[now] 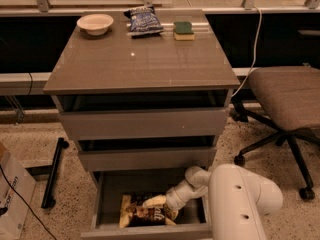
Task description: Pick brown chip bag from bottom drawer and place on counter
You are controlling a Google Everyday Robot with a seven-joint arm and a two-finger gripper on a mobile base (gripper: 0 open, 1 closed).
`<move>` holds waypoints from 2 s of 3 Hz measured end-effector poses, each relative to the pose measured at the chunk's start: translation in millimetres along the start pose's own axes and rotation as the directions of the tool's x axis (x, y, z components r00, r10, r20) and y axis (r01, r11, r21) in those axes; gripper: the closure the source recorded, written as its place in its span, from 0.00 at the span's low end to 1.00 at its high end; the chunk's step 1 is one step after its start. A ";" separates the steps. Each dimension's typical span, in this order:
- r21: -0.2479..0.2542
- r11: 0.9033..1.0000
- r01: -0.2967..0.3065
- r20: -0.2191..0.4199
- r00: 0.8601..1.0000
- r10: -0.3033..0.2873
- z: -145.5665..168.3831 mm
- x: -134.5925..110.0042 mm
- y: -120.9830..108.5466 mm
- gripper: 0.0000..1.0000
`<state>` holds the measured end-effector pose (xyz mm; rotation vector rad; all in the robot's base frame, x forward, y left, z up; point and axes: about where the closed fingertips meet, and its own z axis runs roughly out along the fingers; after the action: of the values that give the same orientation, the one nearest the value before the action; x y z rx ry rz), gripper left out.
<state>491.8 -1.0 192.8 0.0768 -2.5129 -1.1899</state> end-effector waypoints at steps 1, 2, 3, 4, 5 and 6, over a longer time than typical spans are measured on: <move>0.004 0.998 -0.064 -0.003 0.998 0.064 10.7 2.7 -20.9 0.00; 0.035 0.995 -0.090 0.007 0.996 0.090 11.2 3.1 -27.7 0.18; 0.056 0.993 -0.105 0.016 0.994 0.104 11.2 2.2 -29.5 0.42; 0.066 0.990 -0.122 0.024 0.992 0.120 12.1 0.9 -31.9 0.73; 0.069 0.989 -0.129 0.032 0.991 0.127 11.9 0.1 -32.3 0.96; 0.042 0.995 -0.096 0.087 0.992 0.092 -10.9 -2.2 -12.3 1.00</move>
Offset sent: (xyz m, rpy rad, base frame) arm -0.0062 -0.0193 -0.0287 -0.1192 0.0529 -0.0672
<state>496.3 -16.6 189.2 -0.0818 -2.5865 -1.1208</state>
